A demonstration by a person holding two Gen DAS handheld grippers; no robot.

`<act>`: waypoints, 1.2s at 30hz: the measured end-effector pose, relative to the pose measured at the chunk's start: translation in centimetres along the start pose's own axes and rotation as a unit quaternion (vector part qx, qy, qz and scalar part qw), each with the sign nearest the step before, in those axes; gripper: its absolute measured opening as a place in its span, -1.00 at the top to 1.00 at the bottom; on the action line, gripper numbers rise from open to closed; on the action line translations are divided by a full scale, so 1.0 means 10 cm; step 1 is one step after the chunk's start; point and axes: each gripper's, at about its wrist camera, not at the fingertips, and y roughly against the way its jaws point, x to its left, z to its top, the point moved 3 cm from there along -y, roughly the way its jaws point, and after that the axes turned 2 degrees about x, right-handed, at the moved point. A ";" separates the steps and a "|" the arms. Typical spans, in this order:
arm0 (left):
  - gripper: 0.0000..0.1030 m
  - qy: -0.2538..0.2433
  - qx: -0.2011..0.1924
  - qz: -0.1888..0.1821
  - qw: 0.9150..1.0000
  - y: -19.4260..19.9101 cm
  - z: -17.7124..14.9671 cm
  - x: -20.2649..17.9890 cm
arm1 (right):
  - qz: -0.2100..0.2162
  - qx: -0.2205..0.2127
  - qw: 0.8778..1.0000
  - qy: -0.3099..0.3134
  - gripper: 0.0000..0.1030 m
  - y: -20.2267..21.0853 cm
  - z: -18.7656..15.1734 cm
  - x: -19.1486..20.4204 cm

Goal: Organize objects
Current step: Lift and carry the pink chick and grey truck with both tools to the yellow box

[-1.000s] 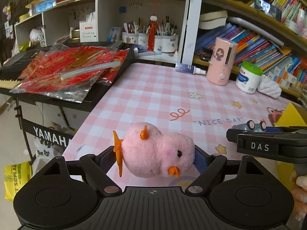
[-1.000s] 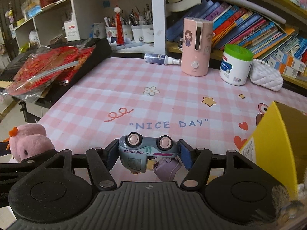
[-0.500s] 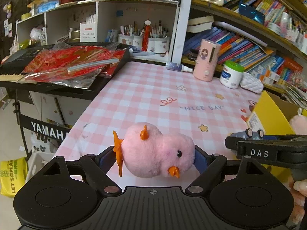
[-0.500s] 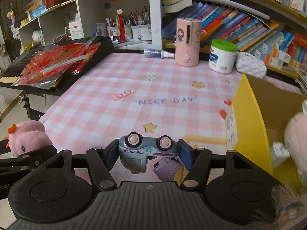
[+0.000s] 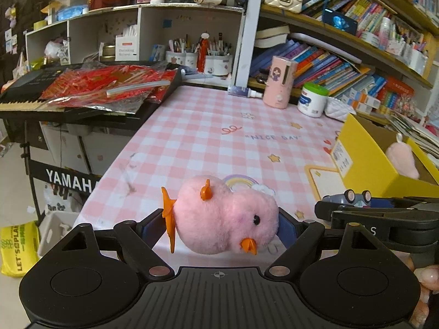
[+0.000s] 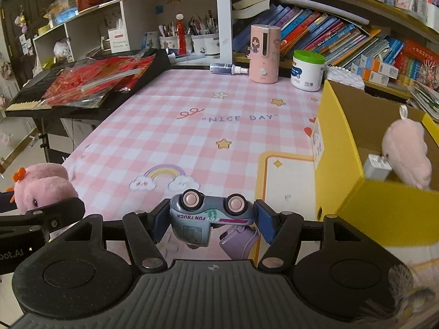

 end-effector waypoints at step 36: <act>-0.63 -0.110 0.021 -0.123 0.986 0.31 -0.44 -0.81 | -0.102 0.003 0.986 -0.131 -0.19 0.87 -0.93 -0.64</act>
